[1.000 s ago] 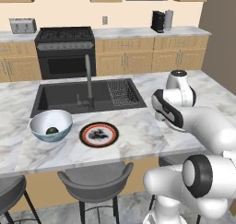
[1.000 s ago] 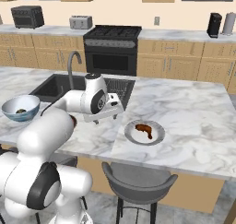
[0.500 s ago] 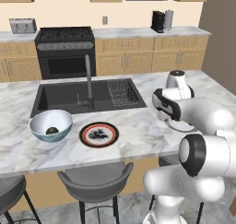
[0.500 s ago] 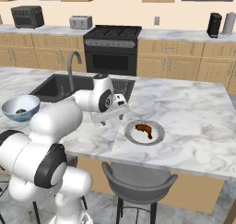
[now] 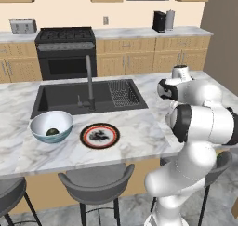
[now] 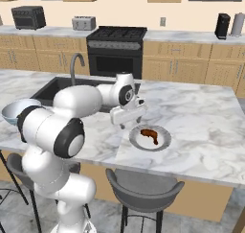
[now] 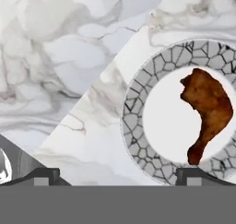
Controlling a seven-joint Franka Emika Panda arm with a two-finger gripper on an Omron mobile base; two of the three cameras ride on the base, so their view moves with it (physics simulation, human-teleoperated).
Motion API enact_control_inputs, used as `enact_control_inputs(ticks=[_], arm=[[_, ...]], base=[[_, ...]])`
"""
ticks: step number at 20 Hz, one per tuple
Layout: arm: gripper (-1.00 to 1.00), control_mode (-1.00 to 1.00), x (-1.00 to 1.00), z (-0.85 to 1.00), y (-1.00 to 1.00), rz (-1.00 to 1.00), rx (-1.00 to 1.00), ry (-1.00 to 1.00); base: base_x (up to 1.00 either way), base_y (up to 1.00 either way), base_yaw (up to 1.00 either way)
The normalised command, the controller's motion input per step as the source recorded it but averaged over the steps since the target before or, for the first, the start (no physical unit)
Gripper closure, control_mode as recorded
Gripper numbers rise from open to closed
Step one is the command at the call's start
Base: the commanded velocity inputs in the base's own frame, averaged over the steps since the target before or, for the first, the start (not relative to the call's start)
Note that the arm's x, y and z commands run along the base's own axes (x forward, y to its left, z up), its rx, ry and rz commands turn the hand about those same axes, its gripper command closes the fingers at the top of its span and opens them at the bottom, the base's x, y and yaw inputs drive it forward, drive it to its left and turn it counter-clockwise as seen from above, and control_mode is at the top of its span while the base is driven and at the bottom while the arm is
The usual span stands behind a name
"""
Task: Pick the chicken drumstick and squash from their plates and place them in the bowl. Then put the bowl in the fridge.
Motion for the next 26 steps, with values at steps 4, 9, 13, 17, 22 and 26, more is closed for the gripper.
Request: enact_control_inputs(ticks=[4, 9, 13, 17, 22, 26], arm=[[-1.0, -1.0, 0.33, -0.23, -0.43, 0.09, 0.0, 0.2], [-1.0, -1.0, 0.34, -0.27, -0.33, 0.05, 0.0, 0.07], [-1.0, -1.0, 0.26, -0.3, -0.35, 0.11, 0.0, 0.01], [-1.0, -1.0, 0.11, -0.35, -0.13, 0.1, 0.0, 0.0], [-1.0, -1.0, 0.2, -0.32, 0.0, 0.04, 0.0, -0.03], [-1.0, -1.0, 0.12, -0.27, 0.0, 0.04, 0.05, -0.09]], base=[[0.0, 0.0, 0.0], [0.0, 0.0, 0.0], [0.0, 0.0, 0.0], [0.0, 0.0, 0.0], [0.0, 0.0, 0.0], [0.0, 0.0, 0.0]])
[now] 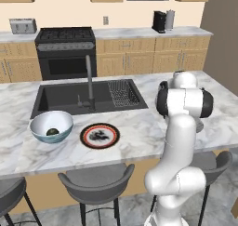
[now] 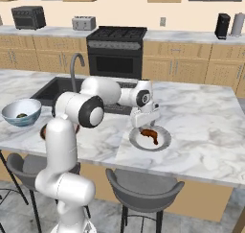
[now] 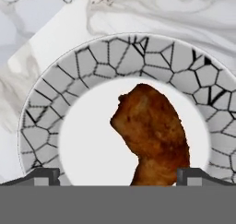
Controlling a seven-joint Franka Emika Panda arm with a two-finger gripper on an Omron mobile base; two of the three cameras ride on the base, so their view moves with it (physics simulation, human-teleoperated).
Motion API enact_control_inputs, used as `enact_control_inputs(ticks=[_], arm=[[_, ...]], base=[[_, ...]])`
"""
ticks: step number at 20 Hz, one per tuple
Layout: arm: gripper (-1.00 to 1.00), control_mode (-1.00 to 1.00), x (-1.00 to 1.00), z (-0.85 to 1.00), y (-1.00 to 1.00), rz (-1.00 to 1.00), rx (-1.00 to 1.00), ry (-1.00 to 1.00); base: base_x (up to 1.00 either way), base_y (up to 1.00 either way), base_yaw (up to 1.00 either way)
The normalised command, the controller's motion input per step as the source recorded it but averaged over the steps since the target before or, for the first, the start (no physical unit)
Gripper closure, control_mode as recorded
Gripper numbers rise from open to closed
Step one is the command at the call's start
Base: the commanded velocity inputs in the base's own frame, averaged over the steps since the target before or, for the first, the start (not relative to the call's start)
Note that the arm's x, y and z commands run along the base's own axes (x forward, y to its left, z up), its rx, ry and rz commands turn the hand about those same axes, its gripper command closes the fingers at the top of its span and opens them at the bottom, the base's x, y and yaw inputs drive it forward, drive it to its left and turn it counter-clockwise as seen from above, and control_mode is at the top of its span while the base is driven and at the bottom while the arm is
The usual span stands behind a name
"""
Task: Pick the chicken drumstick and squash from their plates and place them in the bowl. Then put the bowl in the fridge.
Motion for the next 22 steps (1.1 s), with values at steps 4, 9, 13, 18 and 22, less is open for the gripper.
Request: enact_control_inputs(ticks=[4, 9, 13, 18, 22], arm=[[-1.0, -1.0, 0.01, -0.26, 0.01, 0.01, 0.03, -0.08], [-1.0, -1.0, 0.05, -0.23, 0.01, 0.0, 0.0, -0.02], [-1.0, -1.0, 0.03, -0.17, 0.02, 0.0, 0.0, 0.0], [-1.0, -1.0, 0.13, -0.1, 0.02, 0.0, 0.0, 0.0], [-1.0, -1.0, 0.16, -0.1, 0.0, 0.0, 0.0, 0.0]], base=[[0.0, 0.0, 0.0], [0.0, 0.0, 0.0], [0.0, 0.0, 0.0], [0.0, 0.0, 0.0], [0.0, 0.0, 0.0]])
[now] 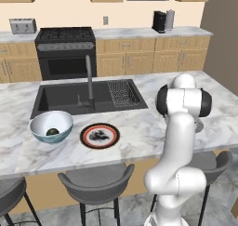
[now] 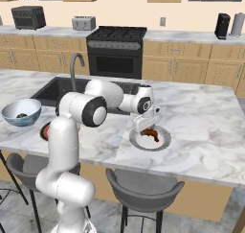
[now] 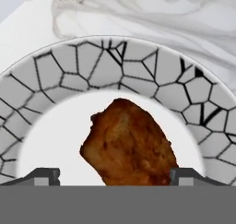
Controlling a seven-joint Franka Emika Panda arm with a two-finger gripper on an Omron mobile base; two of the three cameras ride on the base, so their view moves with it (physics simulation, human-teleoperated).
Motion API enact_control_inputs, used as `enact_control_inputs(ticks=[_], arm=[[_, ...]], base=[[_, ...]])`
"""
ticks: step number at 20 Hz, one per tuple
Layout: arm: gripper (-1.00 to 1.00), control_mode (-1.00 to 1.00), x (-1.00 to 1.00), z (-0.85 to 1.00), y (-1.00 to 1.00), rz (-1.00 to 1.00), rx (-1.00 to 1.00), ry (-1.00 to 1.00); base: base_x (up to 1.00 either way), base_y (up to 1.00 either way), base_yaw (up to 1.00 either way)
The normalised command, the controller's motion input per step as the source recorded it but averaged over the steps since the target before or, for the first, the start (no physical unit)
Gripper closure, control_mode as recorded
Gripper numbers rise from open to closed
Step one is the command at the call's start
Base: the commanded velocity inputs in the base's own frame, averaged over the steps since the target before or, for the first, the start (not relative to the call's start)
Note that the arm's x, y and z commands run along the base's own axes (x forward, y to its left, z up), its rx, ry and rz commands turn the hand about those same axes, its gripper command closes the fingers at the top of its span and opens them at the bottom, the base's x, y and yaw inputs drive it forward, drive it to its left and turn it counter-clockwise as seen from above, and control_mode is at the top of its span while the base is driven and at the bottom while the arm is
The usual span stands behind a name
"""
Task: Pick the chicken drumstick and squash from their plates and place them in the bowl. Then put the bowl in the fridge.
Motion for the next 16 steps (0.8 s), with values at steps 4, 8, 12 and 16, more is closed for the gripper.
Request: enact_control_inputs(ticks=[4, 8, 12, 16], arm=[[-1.0, -1.0, 0.16, 0.0, 0.0, 0.0, 0.0, 0.0], [-1.0, -1.0, 0.02, -0.06, 0.0, 0.0, 0.0, 0.0], [-1.0, -1.0, 0.01, -0.18, 0.0, 0.0, 0.0, 0.0], [-1.0, -1.0, -0.01, -0.26, 0.0, 0.0, 0.0, 0.01]], base=[[0.0, 0.0, 0.0], [0.0, 0.0, 0.0], [0.0, 0.0, 0.0], [0.0, 0.0, 0.0]])
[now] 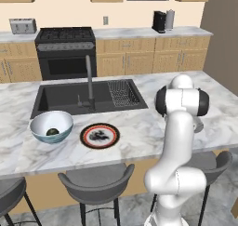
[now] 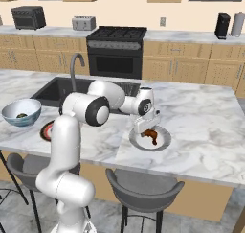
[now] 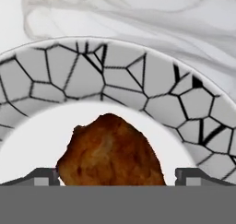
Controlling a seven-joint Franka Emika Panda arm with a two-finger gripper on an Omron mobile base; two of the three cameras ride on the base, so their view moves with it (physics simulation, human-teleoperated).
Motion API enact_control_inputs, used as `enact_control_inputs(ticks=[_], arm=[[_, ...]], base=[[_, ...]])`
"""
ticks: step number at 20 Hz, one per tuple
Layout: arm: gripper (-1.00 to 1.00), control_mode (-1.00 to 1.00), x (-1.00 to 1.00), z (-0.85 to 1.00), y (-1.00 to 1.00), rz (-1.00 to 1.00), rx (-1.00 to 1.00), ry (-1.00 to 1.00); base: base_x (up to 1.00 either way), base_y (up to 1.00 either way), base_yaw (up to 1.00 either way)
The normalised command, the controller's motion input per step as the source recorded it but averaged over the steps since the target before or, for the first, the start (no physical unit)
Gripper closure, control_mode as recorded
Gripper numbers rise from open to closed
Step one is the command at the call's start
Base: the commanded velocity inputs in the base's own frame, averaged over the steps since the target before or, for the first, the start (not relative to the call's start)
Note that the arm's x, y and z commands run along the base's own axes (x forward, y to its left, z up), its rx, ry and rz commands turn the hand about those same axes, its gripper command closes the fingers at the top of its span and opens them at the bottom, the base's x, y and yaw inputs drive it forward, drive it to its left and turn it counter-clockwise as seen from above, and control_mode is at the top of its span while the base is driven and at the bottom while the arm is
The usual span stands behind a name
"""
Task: Pick the chicken drumstick and squash from their plates and place them in the bowl. Then put the bowl in the fridge.
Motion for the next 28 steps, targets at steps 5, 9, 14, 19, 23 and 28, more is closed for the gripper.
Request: enact_control_inputs(ticks=[5, 9, 14, 19, 23, 28], arm=[[-1.0, -1.0, -0.01, -0.19, 0.0, 0.0, 0.0, 0.0], [1.0, -1.0, -0.01, -0.07, 0.01, 0.0, 0.0, 0.0], [1.0, -1.0, -0.23, 0.04, 0.01, 0.0, 0.0, 0.03], [1.0, -1.0, -0.23, 0.16, 0.25, 0.13, 0.0, 0.04], [1.0, -1.0, -0.25, 0.51, 0.51, 0.24, 0.0, 0.15], [1.0, -1.0, -0.07, 0.4, 0.69, 0.43, 0.0, 0.24]], base=[[0.0, 0.0, 0.0], [0.0, 0.0, 0.0], [0.0, 0.0, 0.0], [0.0, 0.0, 0.0], [0.0, 0.0, 0.0], [0.0, 0.0, 0.0]])
